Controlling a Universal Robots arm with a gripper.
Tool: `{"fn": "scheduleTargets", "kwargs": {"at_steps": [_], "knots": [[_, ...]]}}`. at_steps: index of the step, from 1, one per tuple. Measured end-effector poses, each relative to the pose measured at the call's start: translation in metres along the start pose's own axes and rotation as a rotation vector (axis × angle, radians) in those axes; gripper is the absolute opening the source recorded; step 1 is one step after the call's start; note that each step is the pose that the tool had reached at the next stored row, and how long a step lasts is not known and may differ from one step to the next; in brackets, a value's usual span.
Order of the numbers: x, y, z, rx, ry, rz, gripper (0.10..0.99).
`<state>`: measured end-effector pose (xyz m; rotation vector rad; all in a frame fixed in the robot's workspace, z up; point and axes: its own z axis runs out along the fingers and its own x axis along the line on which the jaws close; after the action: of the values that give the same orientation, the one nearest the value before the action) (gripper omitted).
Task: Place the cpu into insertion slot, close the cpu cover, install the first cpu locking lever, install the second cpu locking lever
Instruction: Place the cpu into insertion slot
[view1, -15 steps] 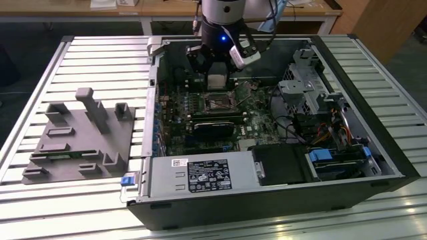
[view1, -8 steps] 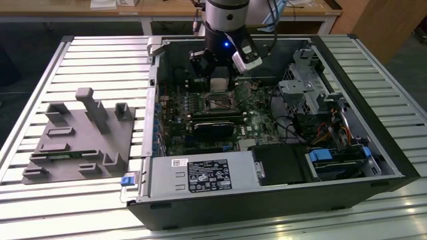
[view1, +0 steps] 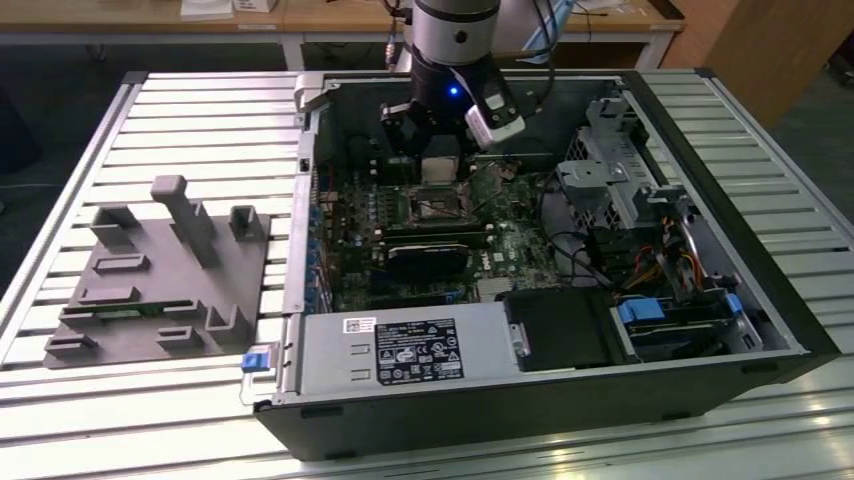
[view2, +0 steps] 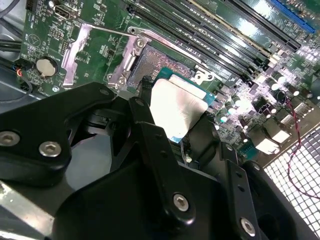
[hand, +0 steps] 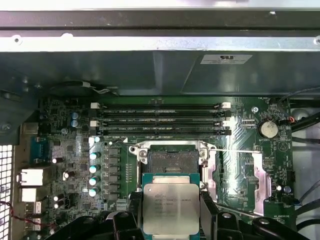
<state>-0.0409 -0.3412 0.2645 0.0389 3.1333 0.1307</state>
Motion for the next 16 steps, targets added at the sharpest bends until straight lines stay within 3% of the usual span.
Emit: {"fn": "scheduleTargets", "kwargs": {"at_steps": [16], "knots": [[0.0000,-0.0001,0.0018,0.001,-0.0230,0.275,0.541]]}}
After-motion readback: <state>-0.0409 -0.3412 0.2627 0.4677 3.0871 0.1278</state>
